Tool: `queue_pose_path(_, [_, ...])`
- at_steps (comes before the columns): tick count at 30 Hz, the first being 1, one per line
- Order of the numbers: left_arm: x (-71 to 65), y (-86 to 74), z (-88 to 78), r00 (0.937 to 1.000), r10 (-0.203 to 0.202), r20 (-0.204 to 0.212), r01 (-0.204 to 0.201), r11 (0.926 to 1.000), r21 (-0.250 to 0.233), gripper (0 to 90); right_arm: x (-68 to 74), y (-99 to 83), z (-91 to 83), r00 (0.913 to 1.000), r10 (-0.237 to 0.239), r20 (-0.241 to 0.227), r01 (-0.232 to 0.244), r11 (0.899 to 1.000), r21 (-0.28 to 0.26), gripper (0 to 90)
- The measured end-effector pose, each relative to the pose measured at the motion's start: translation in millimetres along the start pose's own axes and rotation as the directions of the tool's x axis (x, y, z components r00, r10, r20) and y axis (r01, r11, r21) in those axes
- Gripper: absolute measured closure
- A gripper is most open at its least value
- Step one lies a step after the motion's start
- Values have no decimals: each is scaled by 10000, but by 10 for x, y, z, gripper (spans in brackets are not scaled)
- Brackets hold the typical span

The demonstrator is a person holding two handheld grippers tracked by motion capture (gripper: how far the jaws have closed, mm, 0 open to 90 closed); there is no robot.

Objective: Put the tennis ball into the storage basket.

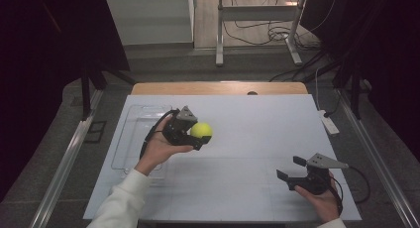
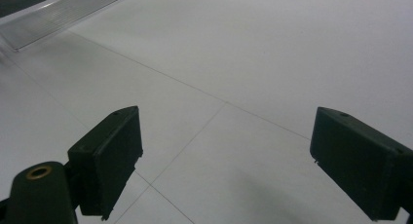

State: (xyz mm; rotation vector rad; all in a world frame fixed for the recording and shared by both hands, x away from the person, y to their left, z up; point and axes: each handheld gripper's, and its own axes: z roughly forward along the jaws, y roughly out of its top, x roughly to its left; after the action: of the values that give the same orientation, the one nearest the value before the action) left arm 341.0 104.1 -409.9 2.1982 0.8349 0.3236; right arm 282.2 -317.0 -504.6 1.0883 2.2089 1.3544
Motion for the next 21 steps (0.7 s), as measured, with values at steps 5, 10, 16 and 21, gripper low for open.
queue_pose_path(5, [20, 2, -22, 10000, -20, -55, 20, 10000, -11, 268, 1, -1, 3, 10000, -16, -4, 16, 10000, 8, 117])
queue_pose_path(10, [52, 8, -55, 9999, -55, -128, 55, 10000, -19, 268, 1, -1, 2, 10000, -10, 5, 10, 10000, 5, 117])
queue_pose_path(16, [102, 10, -91, 9996, -109, -251, 108, 9999, -50, 268, 0, -1, 0, 10000, 5, 5, -5, 10000, 4, 117])
queue_pose_path(21, [138, 8, -116, 9993, -141, -348, 138, 9999, -86, 268, -1, -2, 1, 10000, -2, -1, 2, 10000, 12, 117])
